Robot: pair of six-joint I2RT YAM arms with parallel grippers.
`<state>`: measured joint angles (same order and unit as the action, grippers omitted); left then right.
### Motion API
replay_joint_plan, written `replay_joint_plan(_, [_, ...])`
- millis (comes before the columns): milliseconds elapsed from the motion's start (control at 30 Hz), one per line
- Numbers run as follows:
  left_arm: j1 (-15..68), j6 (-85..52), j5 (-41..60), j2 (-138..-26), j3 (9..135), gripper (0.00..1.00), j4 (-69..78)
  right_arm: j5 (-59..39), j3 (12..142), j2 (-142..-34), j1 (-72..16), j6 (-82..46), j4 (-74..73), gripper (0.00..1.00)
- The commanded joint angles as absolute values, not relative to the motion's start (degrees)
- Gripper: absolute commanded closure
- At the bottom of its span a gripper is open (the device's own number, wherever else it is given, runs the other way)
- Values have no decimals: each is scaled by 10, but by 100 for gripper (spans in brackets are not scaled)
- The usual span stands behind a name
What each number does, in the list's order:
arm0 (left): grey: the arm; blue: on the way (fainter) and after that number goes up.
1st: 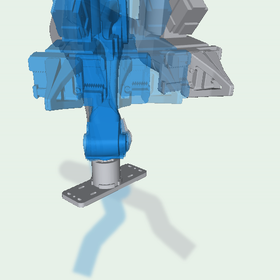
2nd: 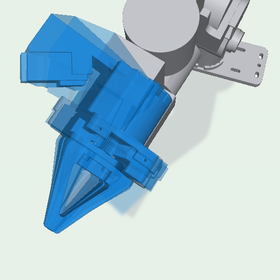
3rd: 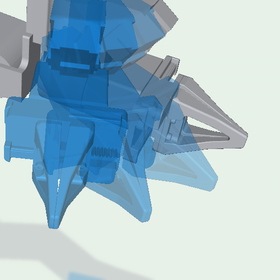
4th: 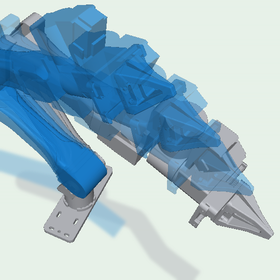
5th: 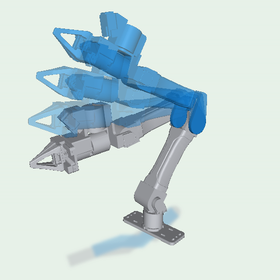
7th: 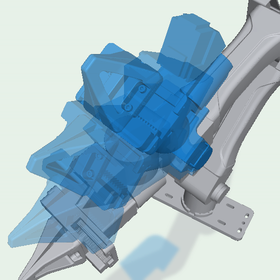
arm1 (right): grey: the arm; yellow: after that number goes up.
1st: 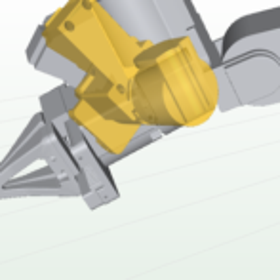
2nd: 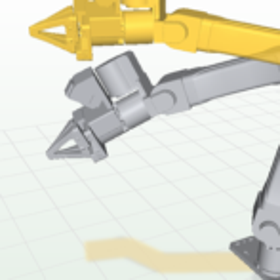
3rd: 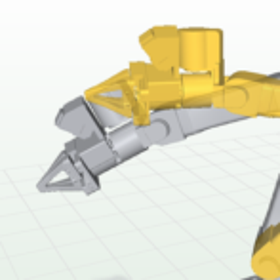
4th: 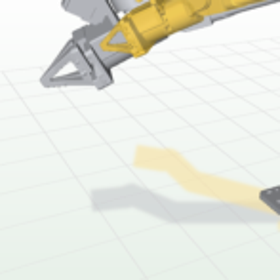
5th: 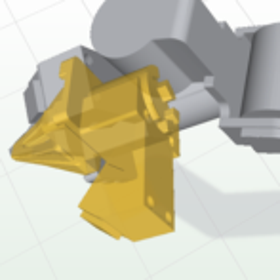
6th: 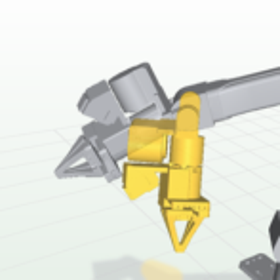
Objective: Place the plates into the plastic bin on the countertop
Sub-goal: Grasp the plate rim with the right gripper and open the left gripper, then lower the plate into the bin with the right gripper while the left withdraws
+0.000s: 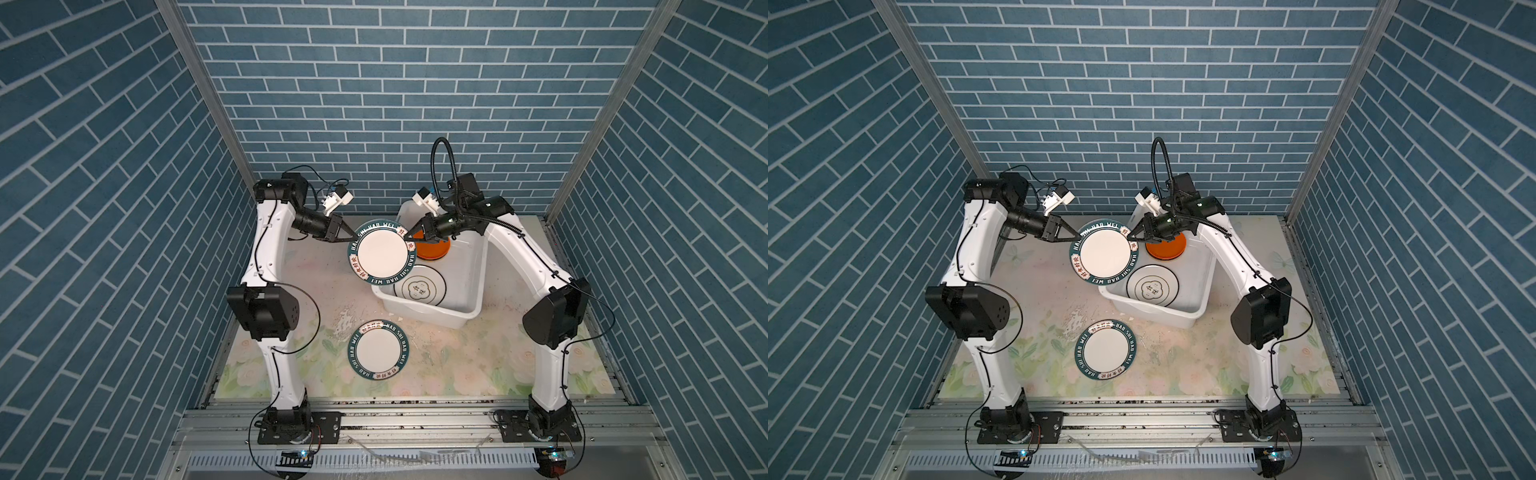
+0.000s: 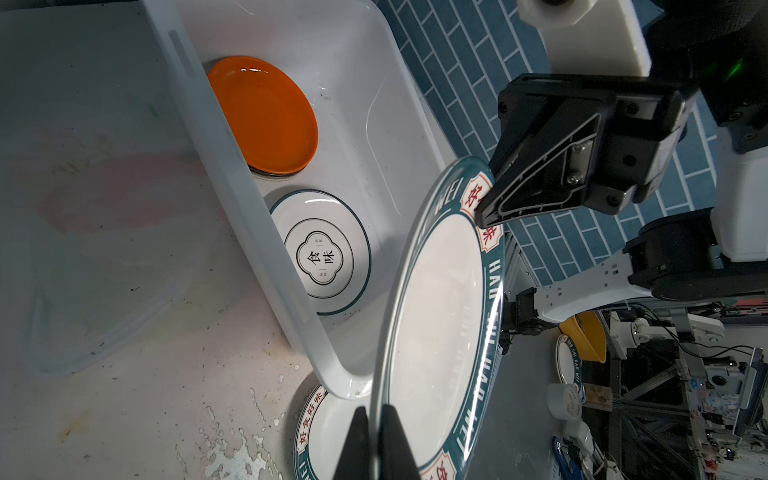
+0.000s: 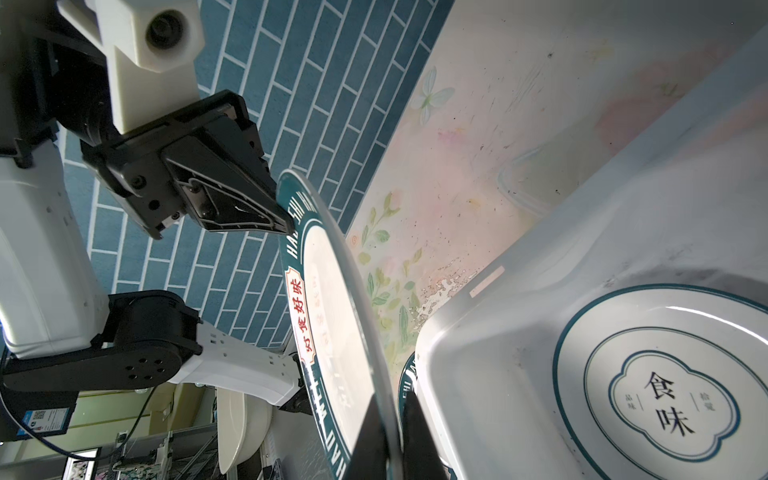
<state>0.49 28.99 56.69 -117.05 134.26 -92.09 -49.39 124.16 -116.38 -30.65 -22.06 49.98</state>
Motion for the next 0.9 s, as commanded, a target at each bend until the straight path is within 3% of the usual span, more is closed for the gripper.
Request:
replay_joint_plan(0, [18, 307, 585, -1170, 1341, 74, -1024, -488, 1235, -1150, -308, -248, 481, 100])
replay_joint_plan(133, [17, 307, 565, -1167, 1340, 42, -1023, -488, 1229, -1148, -304, -248, 477, 100])
replay_joint_plan(267, [17, 299, 542, -1161, 1338, 31, -1013, -490, 1212, -1137, -295, -256, 460, 100])
replay_joint_plan(600, [-6, 300, 499, -1155, 1377, 26, -1009, -488, 1107, -1088, -235, -265, 406, 100])
replay_joint_plan(867, [-12, 365, 430, -1123, 1439, 22, -1001, -408, 1091, -1100, -187, -160, 504, 100])
